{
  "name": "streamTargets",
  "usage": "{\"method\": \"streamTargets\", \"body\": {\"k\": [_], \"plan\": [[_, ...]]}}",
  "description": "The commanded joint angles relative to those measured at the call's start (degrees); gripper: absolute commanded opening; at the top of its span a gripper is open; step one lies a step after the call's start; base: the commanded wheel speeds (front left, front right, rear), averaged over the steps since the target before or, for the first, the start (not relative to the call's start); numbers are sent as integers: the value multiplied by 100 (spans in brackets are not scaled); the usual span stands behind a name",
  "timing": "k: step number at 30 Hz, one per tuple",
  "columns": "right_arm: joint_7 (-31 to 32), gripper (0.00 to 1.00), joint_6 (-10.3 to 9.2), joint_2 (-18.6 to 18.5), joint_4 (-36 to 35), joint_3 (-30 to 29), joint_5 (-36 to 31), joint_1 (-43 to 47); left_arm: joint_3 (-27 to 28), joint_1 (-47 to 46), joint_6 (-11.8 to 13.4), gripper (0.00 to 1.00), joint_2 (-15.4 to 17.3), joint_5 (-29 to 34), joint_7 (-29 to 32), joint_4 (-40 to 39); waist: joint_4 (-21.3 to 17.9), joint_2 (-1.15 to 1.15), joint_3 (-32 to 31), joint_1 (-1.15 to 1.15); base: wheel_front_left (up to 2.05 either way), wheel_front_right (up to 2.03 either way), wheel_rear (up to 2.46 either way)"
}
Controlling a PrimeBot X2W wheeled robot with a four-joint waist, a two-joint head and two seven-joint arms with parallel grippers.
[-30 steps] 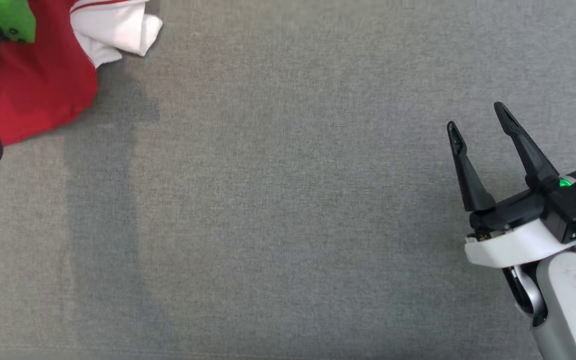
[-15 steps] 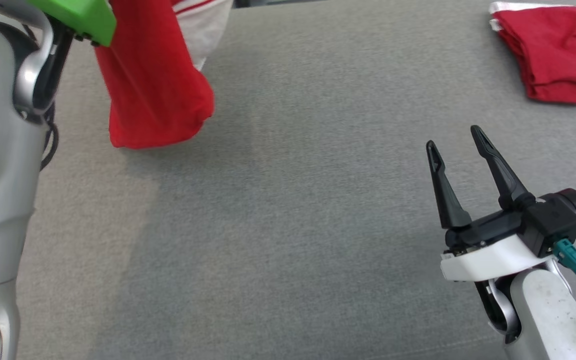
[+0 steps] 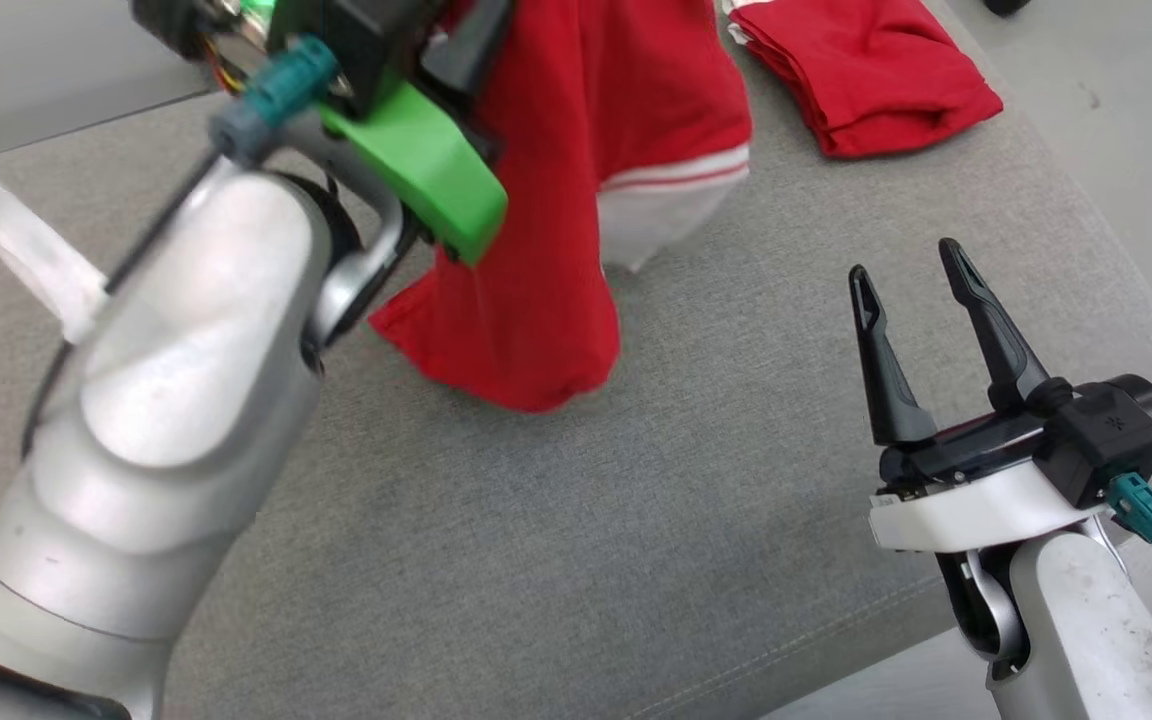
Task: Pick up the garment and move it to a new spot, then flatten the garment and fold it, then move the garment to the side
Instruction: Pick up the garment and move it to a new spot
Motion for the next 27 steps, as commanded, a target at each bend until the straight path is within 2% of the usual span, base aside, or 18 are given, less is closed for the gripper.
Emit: {"method": "streamTargets", "body": {"k": [1,7,14,15,16,17,18,21,27], "plan": [[0,100,-6,26,-18,-23,24,-38,-84,267,-11,0,15,7,-138,86,-112,-1,207,0,0,0,0],[0,100,-7,-43,-65,-95,-7,-85,-661,1266,158,0,-23,360,-846,780,139,-1,398,0,0,0,0],[0,100,-6,-132,-46,-120,-10,-79,-779,1936,455,0,-95,462,-1397,1705,411,-1,342,0,0,0,0],[0,100,-6,-136,-33,-107,-8,-56,-767,1989,498,3,-112,472,-1441,1794,454,-1,302,0,0,0,0],[0,100,-6,-137,-24,-93,-6,-36,-738,2029,543,40,-130,471,-1474,1853,482,-1,272,0,0,0,0],[0,100,-7,-135,-11,-77,-2,-10,-685,2086,623,93,-141,467,-1507,1917,516,-1,218,0,0,0,0],[0,100,-7,-137,2,-63,0,14,-650,2133,696,100,-141,484,-1522,1946,535,-1,172,0,0,0,0],[0,100,-7,-119,43,-14,18,94,-430,2335,1059,100,-108,549,-1570,1840,591,-1,-44,0,0,0,0],[1,100,-7,-97,152,44,85,328,301,3194,1662,100,0,696,-1560,760,733,-1,-545,0,0,0,0]]}}
